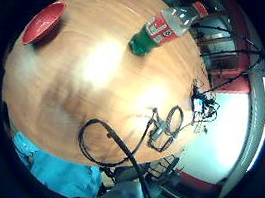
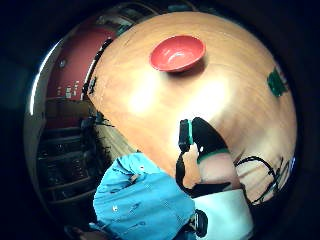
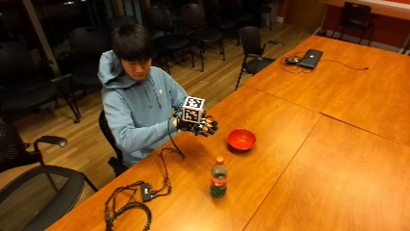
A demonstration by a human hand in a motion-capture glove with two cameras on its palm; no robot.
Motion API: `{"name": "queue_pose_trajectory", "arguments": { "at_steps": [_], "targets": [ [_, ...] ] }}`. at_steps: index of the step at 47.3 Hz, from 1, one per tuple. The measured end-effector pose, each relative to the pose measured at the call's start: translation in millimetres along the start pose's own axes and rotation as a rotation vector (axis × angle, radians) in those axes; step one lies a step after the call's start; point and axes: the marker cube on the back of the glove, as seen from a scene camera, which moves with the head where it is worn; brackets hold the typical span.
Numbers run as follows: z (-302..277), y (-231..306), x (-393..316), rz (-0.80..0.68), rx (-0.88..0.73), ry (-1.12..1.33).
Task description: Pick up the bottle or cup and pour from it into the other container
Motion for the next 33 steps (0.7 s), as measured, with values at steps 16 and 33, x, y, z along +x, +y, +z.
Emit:
{"name": "queue_pose_trajectory", "arguments": {
  "at_steps": [16,33],
  "targets": [
    [8.1,2.0,15.5,0.042,0.045,0.031],
    [-0.9,20.0,45.5,0.110,0.056,0.047]
  ]
}}
